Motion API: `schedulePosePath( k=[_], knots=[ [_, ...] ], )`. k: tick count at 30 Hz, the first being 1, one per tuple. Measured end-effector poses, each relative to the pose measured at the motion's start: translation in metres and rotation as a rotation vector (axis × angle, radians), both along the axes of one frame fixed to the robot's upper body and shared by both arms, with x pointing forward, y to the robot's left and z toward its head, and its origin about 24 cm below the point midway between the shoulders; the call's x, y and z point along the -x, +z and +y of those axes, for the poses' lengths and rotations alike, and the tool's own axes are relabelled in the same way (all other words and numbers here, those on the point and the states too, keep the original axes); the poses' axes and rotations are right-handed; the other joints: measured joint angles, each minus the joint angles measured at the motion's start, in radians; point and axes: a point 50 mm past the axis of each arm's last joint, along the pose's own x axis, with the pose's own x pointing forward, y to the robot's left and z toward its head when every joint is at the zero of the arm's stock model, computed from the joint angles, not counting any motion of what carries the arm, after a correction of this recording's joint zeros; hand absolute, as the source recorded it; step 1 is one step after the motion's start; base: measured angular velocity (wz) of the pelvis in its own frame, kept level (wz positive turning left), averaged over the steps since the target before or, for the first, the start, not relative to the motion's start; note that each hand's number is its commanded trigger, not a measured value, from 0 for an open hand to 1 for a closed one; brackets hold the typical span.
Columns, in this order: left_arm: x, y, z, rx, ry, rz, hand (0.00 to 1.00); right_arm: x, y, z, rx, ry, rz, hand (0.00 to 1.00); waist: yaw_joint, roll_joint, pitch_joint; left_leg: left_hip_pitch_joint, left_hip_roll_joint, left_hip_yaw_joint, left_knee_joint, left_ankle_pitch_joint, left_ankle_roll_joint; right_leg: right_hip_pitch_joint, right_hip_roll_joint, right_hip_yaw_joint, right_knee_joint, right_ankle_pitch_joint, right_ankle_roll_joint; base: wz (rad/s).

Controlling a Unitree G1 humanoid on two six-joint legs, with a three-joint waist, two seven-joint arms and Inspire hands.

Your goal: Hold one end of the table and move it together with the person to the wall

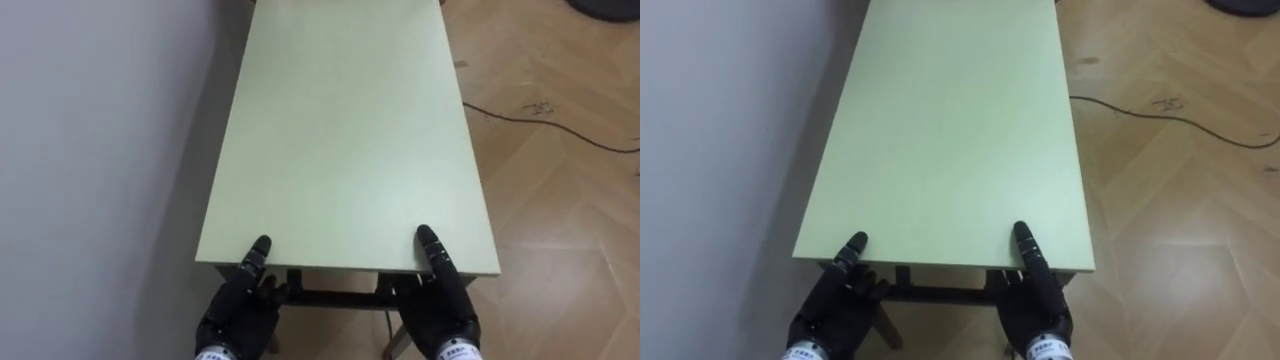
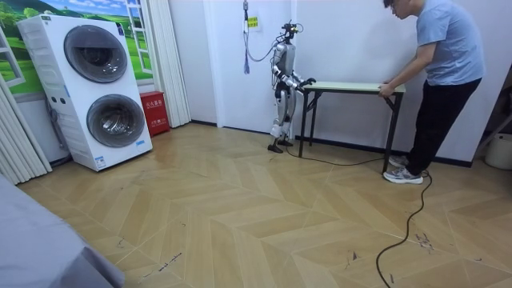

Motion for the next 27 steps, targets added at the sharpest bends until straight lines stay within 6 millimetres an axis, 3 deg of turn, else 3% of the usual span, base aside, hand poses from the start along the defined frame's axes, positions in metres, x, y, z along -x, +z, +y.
schedulePosePath(
  k=[1, 3, 4, 5, 6, 15, 22, 27],
  knots=[
    [0.001, -0.003, 0.001, -0.001, -0.005, 0.002, 0.74, 0.001, -0.002, -0.001, -0.001, -0.001, 0.008, 1.0, 0.0, 0.0, -0.0032, 0.007, 0.0, 0.002, -0.001, -0.002, 0.003, 0.007, 0.0, -0.002, 0.0, 0.001, 0.002, 0.0],
    [0.002, -0.006, 0.002, -0.004, -0.008, 0.004, 0.62, 0.002, -0.004, -0.001, -0.004, 0.001, 0.017, 1.0, 0.0, 0.002, -0.0049, 0.017, 0.0, 0.005, -0.006, -0.002, 0.003, 0.013, 0.0, -0.002, 0.0, 0.001, 0.002, 0.0],
    [0.002, -0.007, 0.004, -0.007, -0.006, 0.006, 0.51, 0.003, -0.006, 0.0, -0.005, 0.006, 0.023, 0.71, 0.0, 0.002, -0.0084, 0.019, 0.0, 0.005, -0.006, -0.002, 0.003, 0.016, 0.0, -0.002, 0.0, 0.002, 0.002, 0.0],
    [0.002, -0.008, 0.004, -0.006, -0.008, 0.006, 0.15, 0.003, -0.006, -0.001, -0.005, 0.004, 0.023, 0.1, 0.0, 0.001, -0.0089, 0.021, 0.0, 0.006, -0.006, -0.003, 0.003, 0.018, 0.0, -0.002, 0.0, 0.002, 0.002, 0.0],
    [0.003, -0.009, 0.003, -0.01, -0.013, 0.006, 0.02, 0.003, -0.007, -0.002, -0.005, 0.007, 0.025, 0.0, 0.002, 0.006, -0.0073, 0.025, 0.0, 0.006, -0.006, -0.003, 0.003, 0.021, 0.0, -0.002, 0.0, 0.002, 0.002, 0.0],
    [0.008, -0.03, 0.01, -0.266, -0.211, 0.038, 0.0, 0.012, -0.021, -0.013, 0.092, 0.131, 0.004, 0.0, 0.0, 0.037, -0.0165, 0.035, 0.003, 0.028, -0.017, -0.002, 0.002, 0.027, 0.001, -0.004, -0.006, 0.001, 0.002, -0.09],
    [0.034, -0.058, 0.015, -0.312, -0.287, 0.217, 0.0, 0.02, -0.029, -0.013, 0.066, 0.177, 0.019, 0.0, 0.001, 0.011, -0.011, 0.036, 0.009, 0.048, -0.007, 0.0, -0.005, 0.024, 0.005, -0.003, -0.016, 0.003, -0.001, -0.07],
    [0.043, -0.065, 0.018, -0.318, -0.29, 0.269, 0.0, 0.029, -0.037, -0.016, 0.062, 0.189, 0.067, 0.0, -0.001, 0.003, -0.0123, 0.036, 0.007, 0.05, -0.007, -0.002, -0.001, 0.024, 0.001, -0.004, -0.016, 0.004, -0.003, 0.0]
  ],
)
